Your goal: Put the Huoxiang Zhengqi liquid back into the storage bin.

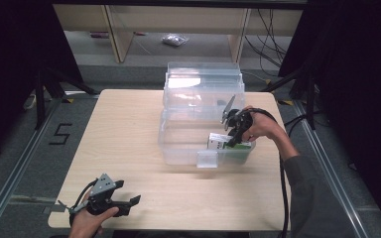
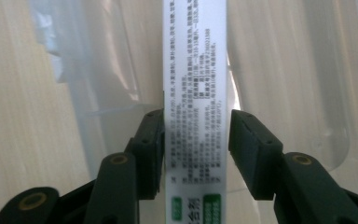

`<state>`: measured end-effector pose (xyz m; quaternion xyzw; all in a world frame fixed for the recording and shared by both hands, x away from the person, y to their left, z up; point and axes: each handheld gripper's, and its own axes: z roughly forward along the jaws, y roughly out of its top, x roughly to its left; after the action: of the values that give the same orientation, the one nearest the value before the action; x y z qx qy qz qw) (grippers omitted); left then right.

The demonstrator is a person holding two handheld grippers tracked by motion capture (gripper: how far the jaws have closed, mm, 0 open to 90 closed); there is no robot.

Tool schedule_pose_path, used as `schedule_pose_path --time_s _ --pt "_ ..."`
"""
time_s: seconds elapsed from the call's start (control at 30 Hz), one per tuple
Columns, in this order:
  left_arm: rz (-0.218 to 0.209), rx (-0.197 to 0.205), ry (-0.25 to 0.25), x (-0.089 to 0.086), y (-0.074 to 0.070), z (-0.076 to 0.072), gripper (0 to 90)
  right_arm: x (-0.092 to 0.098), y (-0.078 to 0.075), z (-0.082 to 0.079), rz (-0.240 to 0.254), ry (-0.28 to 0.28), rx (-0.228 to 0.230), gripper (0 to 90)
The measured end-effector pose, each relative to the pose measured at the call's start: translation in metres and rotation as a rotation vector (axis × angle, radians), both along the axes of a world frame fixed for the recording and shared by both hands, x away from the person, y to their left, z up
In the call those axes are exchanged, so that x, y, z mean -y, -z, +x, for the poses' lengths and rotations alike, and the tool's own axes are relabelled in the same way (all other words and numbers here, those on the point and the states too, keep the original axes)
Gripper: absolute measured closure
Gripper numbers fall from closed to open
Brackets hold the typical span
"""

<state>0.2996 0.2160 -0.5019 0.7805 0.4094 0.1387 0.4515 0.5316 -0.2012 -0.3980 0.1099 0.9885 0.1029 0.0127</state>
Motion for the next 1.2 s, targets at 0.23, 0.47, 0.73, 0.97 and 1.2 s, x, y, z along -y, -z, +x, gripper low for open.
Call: schedule_pose_path --time_s 0.23,0.47,0.73,0.97,1.2 --pt "-0.001 0.001 -0.001 0.000 0.000 0.000 14.9 0.003 -0.017 -0.004 0.050 0.046 0.034 46.7" --pt "-0.001 0.001 -0.005 0.000 0.000 0.000 14.9 0.003 -0.023 -0.008 0.083 0.087 0.046 40.6" --pt "-0.002 0.000 -0.005 0.000 0.000 0.000 14.9 0.003 -0.030 -0.013 0.135 0.172 0.070 35.4" --pt "0.001 -0.001 -0.005 0.000 0.000 0.000 14.9 0.005 -0.033 -0.015 0.151 0.218 0.078 31.7" --pt "0.000 0.002 -0.005 0.000 0.000 0.000 14.9 0.003 -0.039 -0.023 0.182 0.268 0.104 31.8"
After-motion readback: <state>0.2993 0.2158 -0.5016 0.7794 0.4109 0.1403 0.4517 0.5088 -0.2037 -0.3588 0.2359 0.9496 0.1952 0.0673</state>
